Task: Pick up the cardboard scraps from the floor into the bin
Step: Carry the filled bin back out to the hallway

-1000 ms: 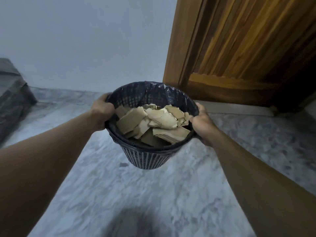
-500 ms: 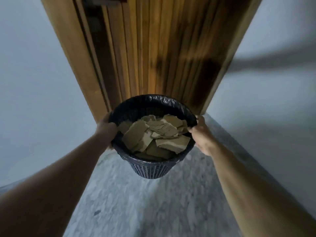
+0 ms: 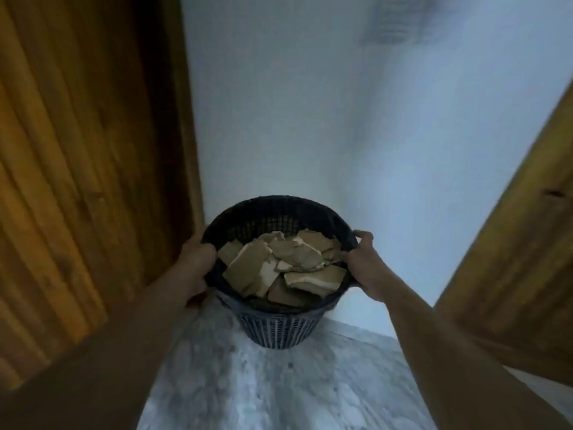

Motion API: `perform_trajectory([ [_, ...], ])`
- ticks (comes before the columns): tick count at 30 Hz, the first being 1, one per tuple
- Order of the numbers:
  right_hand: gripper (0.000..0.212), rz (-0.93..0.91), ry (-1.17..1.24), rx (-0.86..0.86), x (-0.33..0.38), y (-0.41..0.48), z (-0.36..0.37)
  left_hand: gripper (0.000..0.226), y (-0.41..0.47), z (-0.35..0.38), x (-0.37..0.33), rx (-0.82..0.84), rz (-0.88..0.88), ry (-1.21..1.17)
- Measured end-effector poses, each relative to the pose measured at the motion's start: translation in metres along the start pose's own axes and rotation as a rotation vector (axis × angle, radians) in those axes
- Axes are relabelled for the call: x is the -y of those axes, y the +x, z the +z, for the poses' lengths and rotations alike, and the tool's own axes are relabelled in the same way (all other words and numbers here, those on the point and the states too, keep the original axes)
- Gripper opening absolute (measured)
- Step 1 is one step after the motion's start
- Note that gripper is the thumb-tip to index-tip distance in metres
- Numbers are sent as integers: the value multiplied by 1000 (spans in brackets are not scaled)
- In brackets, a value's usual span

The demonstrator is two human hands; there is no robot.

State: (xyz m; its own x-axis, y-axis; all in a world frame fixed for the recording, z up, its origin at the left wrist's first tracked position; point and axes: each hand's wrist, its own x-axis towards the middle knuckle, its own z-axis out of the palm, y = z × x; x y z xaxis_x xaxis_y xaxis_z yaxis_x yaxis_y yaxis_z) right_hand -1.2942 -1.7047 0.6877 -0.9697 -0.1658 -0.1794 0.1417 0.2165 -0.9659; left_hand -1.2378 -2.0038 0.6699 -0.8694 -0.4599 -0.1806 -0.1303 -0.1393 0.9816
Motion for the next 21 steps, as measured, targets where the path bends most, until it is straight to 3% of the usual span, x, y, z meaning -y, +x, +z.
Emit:
perform_trajectory([
  [3, 47, -1, 39, -186, 13, -38, -70, 37, 0, 72, -24, 229, 26, 45],
  [9, 57, 26, 168, -520, 2, -128, -198, 48, -41, 237, -42, 524, 13, 142],
  [13, 59, 23, 138, -707, -51, -186, -302, 46, -104, 357, -39, 737, 15, 189],
  [16, 34, 22, 174, -895, -52, -259, -347, 37, -161, 444, -25, 898, -27, 257],
  [19, 42, 23, 244, -1034, -74, -314, -414, 24, -223, 526, -1, 995, -94, 320],
  [21, 47, 46, 278, -1126, -94, -344, -467, 27, -264, 580, 20, 1050, -132, 338],
])
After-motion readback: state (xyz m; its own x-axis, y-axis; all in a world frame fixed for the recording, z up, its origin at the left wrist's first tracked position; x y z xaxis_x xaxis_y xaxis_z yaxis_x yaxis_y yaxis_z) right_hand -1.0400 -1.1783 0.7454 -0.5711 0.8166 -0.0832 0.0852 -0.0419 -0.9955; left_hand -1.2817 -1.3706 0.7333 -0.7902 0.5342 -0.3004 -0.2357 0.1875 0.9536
